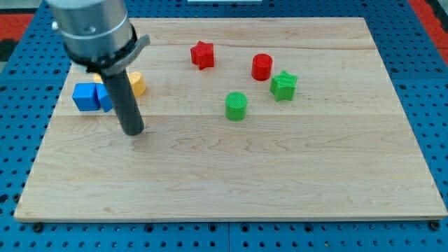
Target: Push the green circle up a bit
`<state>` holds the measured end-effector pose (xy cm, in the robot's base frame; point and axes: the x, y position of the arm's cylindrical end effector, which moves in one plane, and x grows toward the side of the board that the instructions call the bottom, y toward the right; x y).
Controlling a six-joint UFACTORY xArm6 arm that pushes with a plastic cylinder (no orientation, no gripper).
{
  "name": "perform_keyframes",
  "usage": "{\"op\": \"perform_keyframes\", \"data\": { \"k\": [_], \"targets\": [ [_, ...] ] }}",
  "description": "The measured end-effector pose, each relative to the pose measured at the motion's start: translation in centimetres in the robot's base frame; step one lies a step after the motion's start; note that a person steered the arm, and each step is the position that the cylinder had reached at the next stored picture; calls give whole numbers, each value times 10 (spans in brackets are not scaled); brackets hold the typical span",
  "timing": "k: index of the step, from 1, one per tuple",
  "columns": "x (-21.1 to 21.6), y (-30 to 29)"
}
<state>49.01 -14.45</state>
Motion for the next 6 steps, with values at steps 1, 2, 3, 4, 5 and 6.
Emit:
{"op": "perform_keyframes", "data": {
  "k": [1, 2, 3, 4, 5, 6],
  "targets": [
    [6, 0],
    [5, 0],
    [3, 1],
    [5, 39],
    [2, 95],
    [-14, 130]
  ]
}}
